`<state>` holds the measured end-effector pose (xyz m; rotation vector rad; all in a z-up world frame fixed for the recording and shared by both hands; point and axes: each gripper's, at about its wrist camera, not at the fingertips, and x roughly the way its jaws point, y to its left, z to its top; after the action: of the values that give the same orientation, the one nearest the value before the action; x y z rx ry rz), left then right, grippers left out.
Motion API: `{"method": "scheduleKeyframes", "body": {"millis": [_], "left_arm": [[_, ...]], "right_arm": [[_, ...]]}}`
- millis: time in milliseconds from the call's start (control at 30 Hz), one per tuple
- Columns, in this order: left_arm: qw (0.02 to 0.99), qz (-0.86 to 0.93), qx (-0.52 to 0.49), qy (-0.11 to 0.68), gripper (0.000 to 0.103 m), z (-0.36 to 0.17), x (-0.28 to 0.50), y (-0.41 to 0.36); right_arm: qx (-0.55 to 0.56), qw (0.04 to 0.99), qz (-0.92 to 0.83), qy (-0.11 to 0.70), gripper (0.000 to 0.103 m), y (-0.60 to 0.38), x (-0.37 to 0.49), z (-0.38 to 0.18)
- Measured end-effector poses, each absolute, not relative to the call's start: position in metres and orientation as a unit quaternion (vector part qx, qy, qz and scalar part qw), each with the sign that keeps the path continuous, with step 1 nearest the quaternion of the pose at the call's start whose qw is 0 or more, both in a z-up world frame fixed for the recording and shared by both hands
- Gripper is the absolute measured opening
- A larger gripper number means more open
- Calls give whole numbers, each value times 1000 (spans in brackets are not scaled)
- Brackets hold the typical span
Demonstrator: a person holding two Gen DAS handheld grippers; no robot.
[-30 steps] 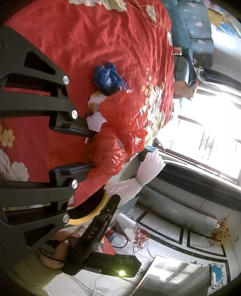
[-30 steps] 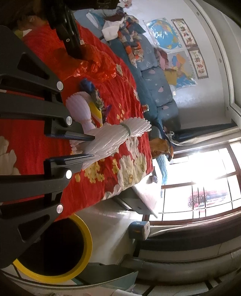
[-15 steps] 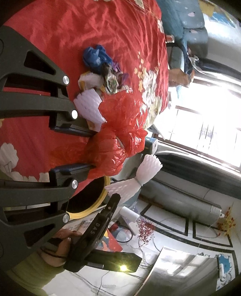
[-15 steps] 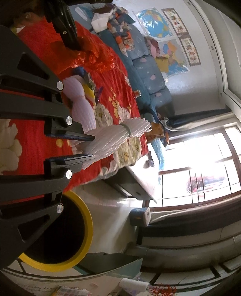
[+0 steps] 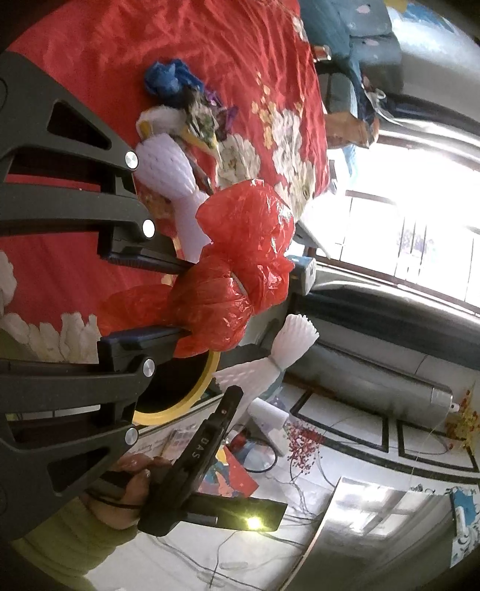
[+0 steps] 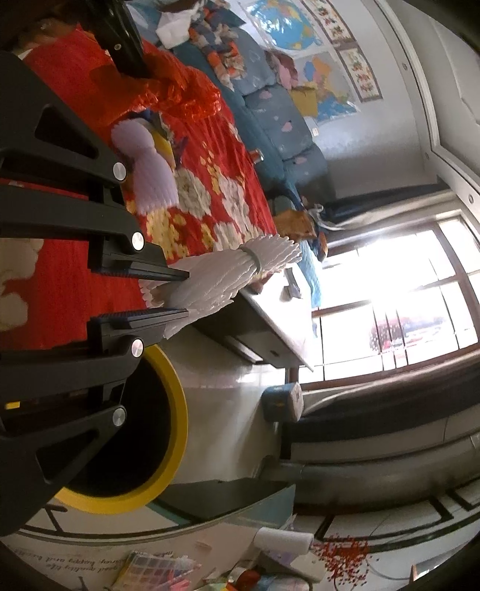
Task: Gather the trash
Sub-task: 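Carry both items over the yellow-rimmed bin and open both tools to drop them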
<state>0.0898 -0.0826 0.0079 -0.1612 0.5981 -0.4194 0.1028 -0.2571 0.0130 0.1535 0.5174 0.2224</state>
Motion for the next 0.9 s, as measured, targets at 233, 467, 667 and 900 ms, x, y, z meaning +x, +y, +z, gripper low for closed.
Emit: {"method": "scheduleKeyframes", "body": {"millis": [233,467,667,900], "left_arm": [[927,-224,-64,293,20,6,99,-108],[920,-250,-45,298,20,1,111,-141],[914,-270,-26,303,20,-6,124,-171],[905,-283,-9,317,20,-21,140,-202]], "right_arm": [[89,958,77,263,14,-283,103,3],[105,955,41,275,14,-315,107,-10],[122,950,12,286,14,-343,108,-23],[141,940,-12,309,14,-370,109,-45]]}}
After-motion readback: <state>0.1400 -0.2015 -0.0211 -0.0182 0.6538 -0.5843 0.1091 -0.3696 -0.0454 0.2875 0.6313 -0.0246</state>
